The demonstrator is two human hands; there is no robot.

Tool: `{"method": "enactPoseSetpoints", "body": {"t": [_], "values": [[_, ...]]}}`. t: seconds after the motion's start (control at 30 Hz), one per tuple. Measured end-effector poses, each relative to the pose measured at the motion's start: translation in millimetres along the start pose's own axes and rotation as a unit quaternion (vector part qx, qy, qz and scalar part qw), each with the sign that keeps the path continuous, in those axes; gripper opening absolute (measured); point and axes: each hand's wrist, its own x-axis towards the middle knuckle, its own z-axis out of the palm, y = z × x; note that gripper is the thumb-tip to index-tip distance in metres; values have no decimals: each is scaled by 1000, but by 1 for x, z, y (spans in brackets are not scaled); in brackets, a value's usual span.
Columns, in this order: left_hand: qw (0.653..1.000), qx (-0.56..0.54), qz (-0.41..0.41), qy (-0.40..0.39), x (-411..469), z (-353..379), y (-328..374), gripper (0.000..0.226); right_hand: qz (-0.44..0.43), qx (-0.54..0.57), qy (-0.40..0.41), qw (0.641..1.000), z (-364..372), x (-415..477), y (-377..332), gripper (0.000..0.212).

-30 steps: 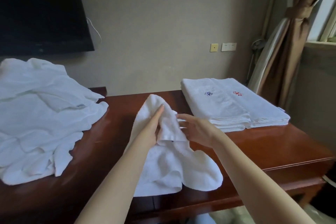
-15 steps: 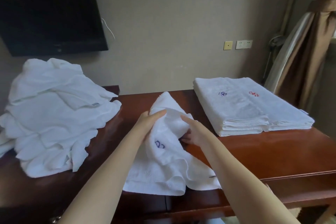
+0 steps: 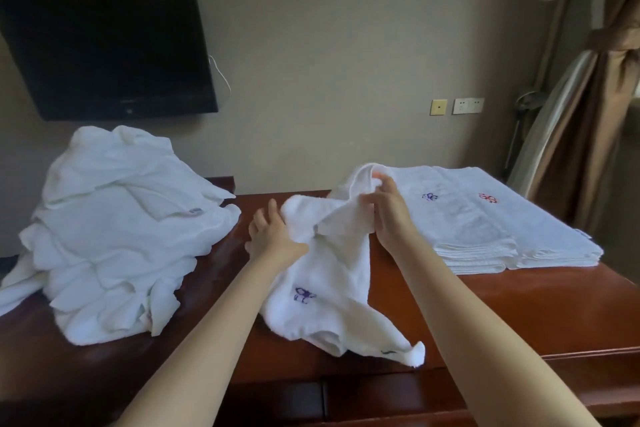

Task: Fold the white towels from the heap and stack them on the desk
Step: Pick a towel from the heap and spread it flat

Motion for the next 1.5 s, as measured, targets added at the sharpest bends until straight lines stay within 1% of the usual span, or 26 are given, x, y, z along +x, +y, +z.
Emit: {"method": "enactPoseSetpoints", "body": {"t": [0.07, 0.13, 0.17, 0.2, 0.27, 0.3, 0.37, 0.43, 0.5, 0.57, 0.7, 0.77, 0.83, 0.93, 1.0, 1.07, 1.1, 1.17, 1.2, 1.23, 1.27, 1.33, 1.4, 1.43, 1.47, 1.5], "values": [[990, -29, 130, 36, 2, -3, 14, 125, -9, -57, -46, 997, 3, -5, -13, 47], [976, -68, 206, 9, 2, -7, 31, 124, -30, -100, -92, 990, 7, -7, -19, 45], [974, -95, 204, -24, 4, -8, 37, 114, -40, -118, -103, 987, 10, -8, -21, 43], [974, -116, 185, -53, 5, -9, 40, 97, -50, -135, -99, 985, 11, -8, -22, 41], [974, -146, 145, -94, 6, -11, 41, 59, -70, -135, -64, 986, 10, -7, -24, 43], [968, -176, 135, -117, 6, -12, 40, 46, -82, -119, -53, 988, 7, -6, -23, 47], [947, -257, 125, -146, 6, -17, 37, 35, -114, -106, -30, 987, 1, -5, -19, 51], [927, -337, 112, -122, 5, -24, 40, 31, -144, -109, 21, 983, 1, -5, -18, 48], [926, -364, 84, -51, 3, -27, 48, 23, -160, -107, 82, 978, 5, -8, -17, 32], [930, -361, 60, 22, 0, -25, 56, 31, -186, -110, 121, 969, 6, -18, -12, 9], [911, -396, 42, 106, -4, -21, 70, 39, -211, -131, 73, 966, 6, -55, 11, 29], [912, -396, 24, 102, -7, -22, 76, 31, -187, -174, 24, 967, 10, -70, 25, 36], [919, -386, 28, 81, -12, -24, 80, 26, -181, -198, -5, 963, 15, -77, 31, 33], [918, -389, 39, 62, -20, -33, 82, 29, -180, -145, 42, 972, 18, -73, 20, 27], [911, -404, 40, 76, -23, -41, 79, 28, -193, -105, 72, 973, 16, -64, 3, 29], [903, -418, 31, 93, -27, -51, 77, 22, -194, -78, 113, 971, 15, -54, -16, 22], [912, -398, 25, 96, -28, -56, 75, 18, -185, -76, 133, 971, 16, -49, -26, 18], [962, -261, 14, 81, -30, -63, 69, 28, -173, -91, 134, 972, 16, -43, -43, 13], [979, -192, 17, 66, -32, -66, 67, 33, -177, -109, 106, 972, 17, -42, -51, 11], [985, -163, 30, 47, -32, -69, 65, 43, -182, -136, 65, 972, 17, -41, -59, 10], [982, -180, 60, 17, -33, -72, 65, 58, -185, -164, 15, 969, 18, -42, -67, 10], [952, -260, 152, -59, -36, -78, 68, 96, -186, -194, -89, 959, 21, -45, -81, 10], [917, -323, 206, -108, -39, -83, 77, 118, -191, -182, -150, 953, 24, -49, -95, 12], [902, -345, 227, -126, -39, -86, 82, 119, -187, -163, -167, 954, 26, -51, -103, 13], [884, -362, 259, -142, -39, -88, 87, 111, -184, -142, -179, 956, 28, -54, -110, 14], [869, -373, 289, -151, -39, -89, 92, 94, -189, -130, -185, 956, 30, -55, -117, 16]]}}
